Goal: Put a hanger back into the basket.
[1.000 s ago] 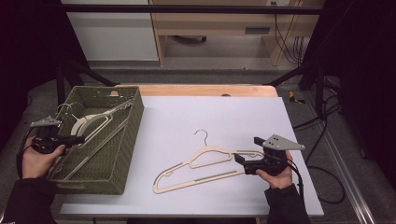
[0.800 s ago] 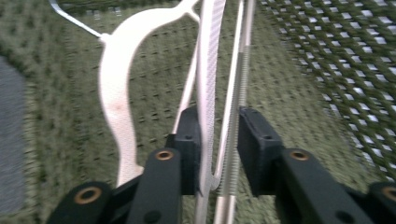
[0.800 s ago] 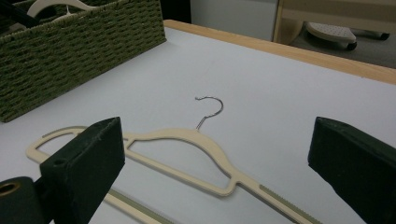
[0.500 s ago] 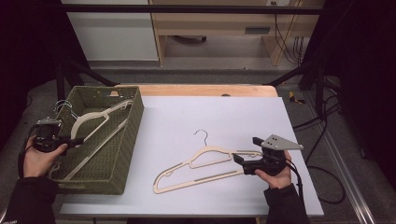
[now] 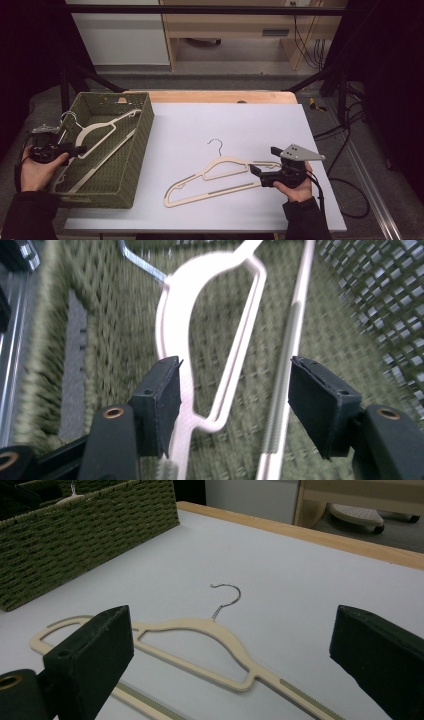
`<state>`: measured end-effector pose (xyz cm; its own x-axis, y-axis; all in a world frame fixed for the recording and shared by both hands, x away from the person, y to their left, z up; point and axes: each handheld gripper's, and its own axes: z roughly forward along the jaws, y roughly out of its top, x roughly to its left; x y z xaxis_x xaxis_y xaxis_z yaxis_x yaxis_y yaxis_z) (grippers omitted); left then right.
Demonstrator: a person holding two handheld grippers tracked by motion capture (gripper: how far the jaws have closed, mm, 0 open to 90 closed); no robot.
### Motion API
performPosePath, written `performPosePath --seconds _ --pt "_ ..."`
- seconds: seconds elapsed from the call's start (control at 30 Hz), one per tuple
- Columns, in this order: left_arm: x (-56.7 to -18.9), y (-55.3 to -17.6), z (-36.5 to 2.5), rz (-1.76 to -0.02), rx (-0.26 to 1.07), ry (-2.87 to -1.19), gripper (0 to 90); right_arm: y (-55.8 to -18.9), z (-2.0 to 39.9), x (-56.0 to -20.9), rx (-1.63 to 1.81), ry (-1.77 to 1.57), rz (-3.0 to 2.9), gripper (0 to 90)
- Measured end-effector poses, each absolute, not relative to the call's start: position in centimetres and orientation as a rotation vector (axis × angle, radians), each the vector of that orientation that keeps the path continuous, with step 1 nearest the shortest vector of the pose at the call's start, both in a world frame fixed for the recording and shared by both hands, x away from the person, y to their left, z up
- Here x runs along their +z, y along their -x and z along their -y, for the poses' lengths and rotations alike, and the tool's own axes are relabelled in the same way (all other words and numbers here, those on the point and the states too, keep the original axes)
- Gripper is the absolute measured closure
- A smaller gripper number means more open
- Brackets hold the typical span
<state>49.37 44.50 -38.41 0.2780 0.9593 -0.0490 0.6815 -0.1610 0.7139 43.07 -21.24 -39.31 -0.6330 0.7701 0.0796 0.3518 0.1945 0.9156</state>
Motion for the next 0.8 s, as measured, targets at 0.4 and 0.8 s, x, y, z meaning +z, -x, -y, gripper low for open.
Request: performPosePath --seconds 0.4,0.8 --pt "-34.6 -47.3 -40.5 -1.207 0.613 -1.785 19.1 -43.2 21.3 -39.3 1.43 -1.054 -2.064 4.3" --pt "-32.4 -45.4 -33.1 -0.96 0.59 -1.714 6.3 -43.3 21.0 -39.4 1.413 -1.069 -2.053 4.5"
